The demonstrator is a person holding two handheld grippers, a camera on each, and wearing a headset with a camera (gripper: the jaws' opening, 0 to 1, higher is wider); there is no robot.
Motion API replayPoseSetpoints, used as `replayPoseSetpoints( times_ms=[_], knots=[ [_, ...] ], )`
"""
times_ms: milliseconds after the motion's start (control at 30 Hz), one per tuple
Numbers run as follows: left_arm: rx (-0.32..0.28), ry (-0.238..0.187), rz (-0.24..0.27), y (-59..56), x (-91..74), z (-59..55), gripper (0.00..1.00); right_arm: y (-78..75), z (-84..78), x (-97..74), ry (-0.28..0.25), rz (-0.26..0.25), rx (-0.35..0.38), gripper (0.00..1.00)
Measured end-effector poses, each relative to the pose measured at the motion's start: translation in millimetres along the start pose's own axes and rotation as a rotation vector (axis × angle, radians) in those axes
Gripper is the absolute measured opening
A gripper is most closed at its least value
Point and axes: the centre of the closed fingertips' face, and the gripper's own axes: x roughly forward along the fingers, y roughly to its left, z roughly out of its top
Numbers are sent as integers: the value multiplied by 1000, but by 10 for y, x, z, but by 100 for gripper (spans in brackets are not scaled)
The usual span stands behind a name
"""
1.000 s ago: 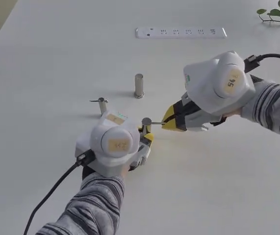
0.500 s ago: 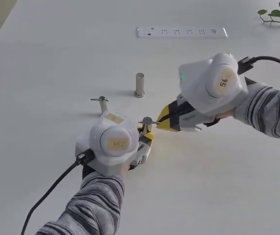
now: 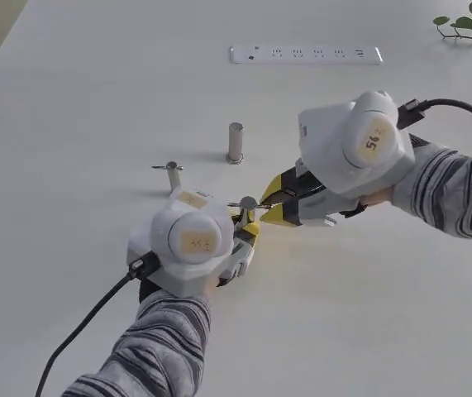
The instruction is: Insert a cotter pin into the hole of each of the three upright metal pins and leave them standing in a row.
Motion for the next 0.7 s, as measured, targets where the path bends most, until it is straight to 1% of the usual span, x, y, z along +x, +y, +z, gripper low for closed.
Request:
replayPoseSetpoints(
  times_ms=[167, 300, 500, 700],
  knots=[
    [-3, -1, 2, 1, -1, -3, 10, -4, 15, -88, -11, -15, 20, 5],
    [-8, -1, 4, 3, 0, -6, 10, -28, -15, -108, -8, -26, 29, 2],
    [-12, 0, 5, 2, 1, -6, 10, -9, 0, -98, -11, -28, 32, 0],
    [-24, -2, 11, 2, -5, -10, 10, -41, 6, -46, -16, -31, 14, 0]
  ],
)
